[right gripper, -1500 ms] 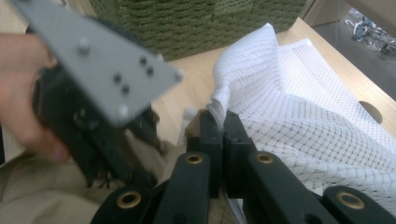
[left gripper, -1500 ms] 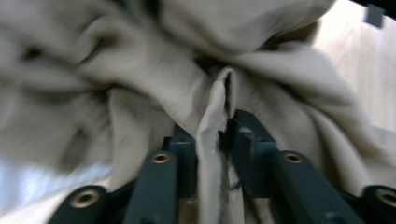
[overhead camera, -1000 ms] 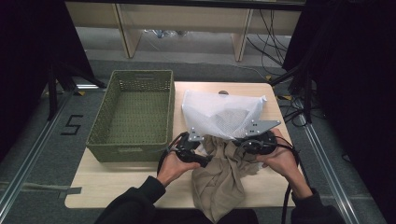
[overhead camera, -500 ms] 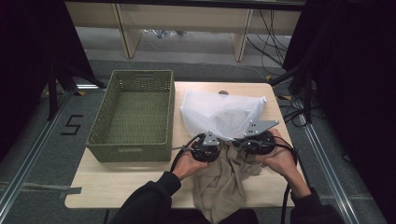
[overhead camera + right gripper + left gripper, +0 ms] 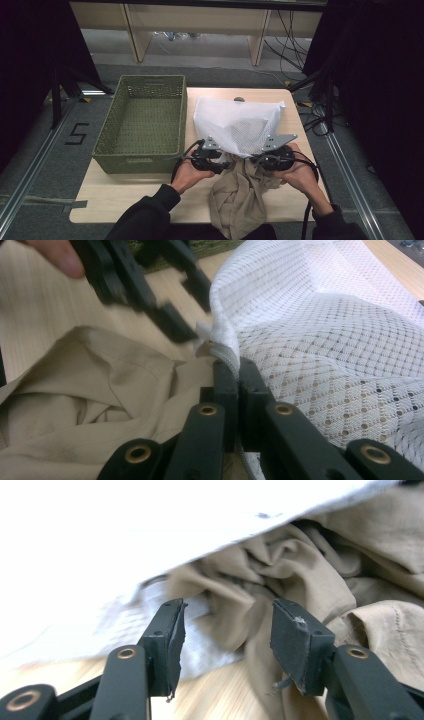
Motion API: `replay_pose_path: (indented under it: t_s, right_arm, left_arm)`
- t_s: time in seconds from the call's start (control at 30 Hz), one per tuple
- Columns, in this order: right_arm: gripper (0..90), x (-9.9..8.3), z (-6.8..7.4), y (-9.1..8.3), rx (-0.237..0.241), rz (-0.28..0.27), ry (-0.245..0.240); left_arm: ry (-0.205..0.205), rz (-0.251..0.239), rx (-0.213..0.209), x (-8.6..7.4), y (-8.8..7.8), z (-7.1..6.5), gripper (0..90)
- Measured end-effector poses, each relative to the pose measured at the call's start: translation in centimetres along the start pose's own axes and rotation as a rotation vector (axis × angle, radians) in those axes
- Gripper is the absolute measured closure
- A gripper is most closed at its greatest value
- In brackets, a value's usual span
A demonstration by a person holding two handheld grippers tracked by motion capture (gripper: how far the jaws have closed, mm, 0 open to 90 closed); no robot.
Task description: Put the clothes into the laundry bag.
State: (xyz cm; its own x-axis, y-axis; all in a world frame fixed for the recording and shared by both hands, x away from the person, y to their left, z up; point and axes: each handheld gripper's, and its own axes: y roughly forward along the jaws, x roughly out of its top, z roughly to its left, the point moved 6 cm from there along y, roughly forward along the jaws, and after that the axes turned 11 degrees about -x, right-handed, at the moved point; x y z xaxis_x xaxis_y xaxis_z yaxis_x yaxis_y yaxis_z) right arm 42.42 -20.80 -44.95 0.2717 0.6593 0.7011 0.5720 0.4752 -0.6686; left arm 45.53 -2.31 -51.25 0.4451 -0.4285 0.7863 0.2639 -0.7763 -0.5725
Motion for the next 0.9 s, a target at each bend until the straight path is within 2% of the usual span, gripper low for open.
replay_pose_path:
  t_s: [0.03, 0.07, 0.1, 0.23, 0.3, 0.33, 0.4, 0.47, 0.5, 0.57, 0.63, 0.67, 0.77, 0.9]
  right_arm:
    - [89.7, 0.0, 0.0, 0.0, -0.001, 0.001, -0.002]
    - [89.7, 0.0, 0.0, 0.1, -0.015, -0.011, -0.001]
    - [89.7, 0.0, 0.0, 0.0, -0.004, 0.003, -0.001]
    - [89.7, 0.2, 0.1, -0.2, -0.005, -0.002, -0.002]
    - [89.7, 0.2, 0.0, -0.3, -0.009, -0.002, -0.001]
    - [89.7, 0.2, 0.0, -0.4, -0.004, -0.005, -0.003]
    - [89.7, 0.3, 0.1, -0.5, 0.002, -0.012, -0.005]
    - [89.7, 0.4, 0.2, -0.7, 0.002, -0.008, -0.001]
    - [89.7, 0.5, 0.4, -0.7, 0.017, -0.017, -0.010]
    - [89.7, 0.4, 0.8, -0.9, 0.034, 0.012, -0.006]
    - [89.7, -0.1, 1.5, -0.5, 0.075, 0.048, -0.008]
    - [89.7, -0.4, 1.8, -0.1, 0.093, 0.071, -0.018]
    - [89.8, -1.6, 2.4, 1.5, 0.121, 0.124, 0.018]
    - [89.9, -2.5, 2.9, 3.3, 0.132, 0.167, 0.022]
  left_arm:
    - [-0.027, 0.010, 0.041, -0.2, -0.1, 0.3, 51.7]
    - [-0.021, 0.038, 0.078, -0.5, 0.0, 0.7, 52.6]
    - [-0.009, 0.070, 0.105, -0.8, 0.3, 0.9, 54.7]
    - [-0.042, 0.133, 0.134, -1.3, 2.4, 1.3, 49.7]
    - [-0.042, 0.167, 0.150, -1.5, 3.3, 1.8, 45.5]
    - [-0.065, 0.159, 0.156, -1.6, 3.8, 2.0, 44.5]
    - [-0.048, 0.148, 0.157, -1.3, 4.1, 2.2, 47.7]
    - [-0.037, 0.150, 0.131, -1.1, 4.2, 2.2, 58.6]
    - [-0.055, 0.142, 0.126, -1.1, 4.2, 2.2, 67.0]
    - [-0.084, 0.141, 0.107, -1.1, 4.2, 2.0, 80.0]
    - [-0.091, 0.136, 0.095, -1.2, 4.2, 1.8, 86.7]
    - [-0.098, 0.123, 0.100, -1.3, 4.2, 1.8, 87.7]
    - [-0.144, 0.087, 0.075, -1.6, 3.7, 1.7, 88.9]
    - [-0.112, 0.092, 0.061, -1.5, 2.6, 0.9, 89.1]
